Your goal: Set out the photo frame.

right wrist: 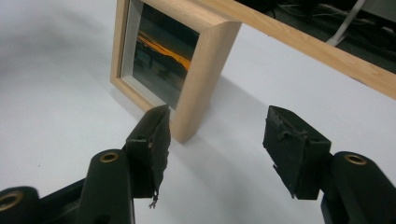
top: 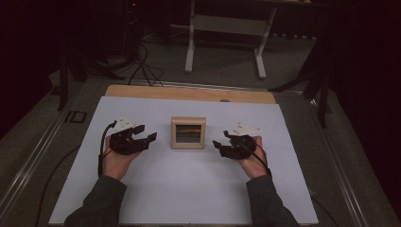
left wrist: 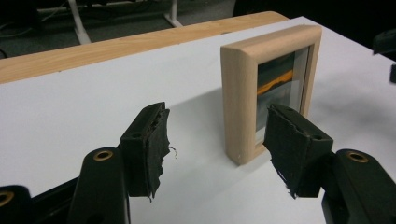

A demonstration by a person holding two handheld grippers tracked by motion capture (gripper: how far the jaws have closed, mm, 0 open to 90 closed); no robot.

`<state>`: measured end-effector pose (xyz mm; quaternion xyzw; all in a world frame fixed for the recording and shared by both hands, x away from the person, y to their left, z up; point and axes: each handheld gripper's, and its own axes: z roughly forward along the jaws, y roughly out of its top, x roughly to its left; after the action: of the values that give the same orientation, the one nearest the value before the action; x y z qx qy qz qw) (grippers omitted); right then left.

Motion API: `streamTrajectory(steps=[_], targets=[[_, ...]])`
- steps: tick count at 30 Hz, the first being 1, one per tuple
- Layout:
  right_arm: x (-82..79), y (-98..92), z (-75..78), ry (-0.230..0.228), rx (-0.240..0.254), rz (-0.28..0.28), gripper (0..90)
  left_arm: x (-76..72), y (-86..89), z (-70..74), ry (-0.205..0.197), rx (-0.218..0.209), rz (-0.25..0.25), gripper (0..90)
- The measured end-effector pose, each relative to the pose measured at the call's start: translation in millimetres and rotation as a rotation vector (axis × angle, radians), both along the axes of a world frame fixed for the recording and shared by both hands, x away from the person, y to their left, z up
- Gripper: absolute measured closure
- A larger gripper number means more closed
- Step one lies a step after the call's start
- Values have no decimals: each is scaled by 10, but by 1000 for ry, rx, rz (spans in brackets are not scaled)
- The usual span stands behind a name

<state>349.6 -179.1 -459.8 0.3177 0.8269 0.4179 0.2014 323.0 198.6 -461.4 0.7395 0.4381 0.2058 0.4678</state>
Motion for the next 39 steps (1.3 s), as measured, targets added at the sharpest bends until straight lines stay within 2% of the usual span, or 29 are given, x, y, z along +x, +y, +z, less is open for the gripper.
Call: streamTrajectory(steps=[5,10,13,15,19,23,27,35,39], targets=[[-77,-116,19,-15,14,-10,402,-110,94,0,-18,-3,6,394],[-204,-309,10,-32,42,-25,388,-269,234,-61,-42,-3,9,394],[-254,-373,-7,-35,49,-31,383,-295,260,-75,-42,-6,13,394],[-344,-479,-48,-41,74,-42,377,-397,372,-130,-52,-15,27,394],[-449,-606,-106,-53,103,-62,374,-478,438,-148,-59,-24,39,393],[-547,-743,-168,-64,131,-92,374,-545,477,-173,-63,-15,38,392],[-611,-851,-156,-76,169,-115,374,-582,499,-206,-60,-6,38,392],[-737,-942,-179,-83,173,-128,372,-687,578,-234,-59,-19,45,390],[-817,-994,-228,-87,155,-142,365,-794,639,-270,-57,-13,60,390]])
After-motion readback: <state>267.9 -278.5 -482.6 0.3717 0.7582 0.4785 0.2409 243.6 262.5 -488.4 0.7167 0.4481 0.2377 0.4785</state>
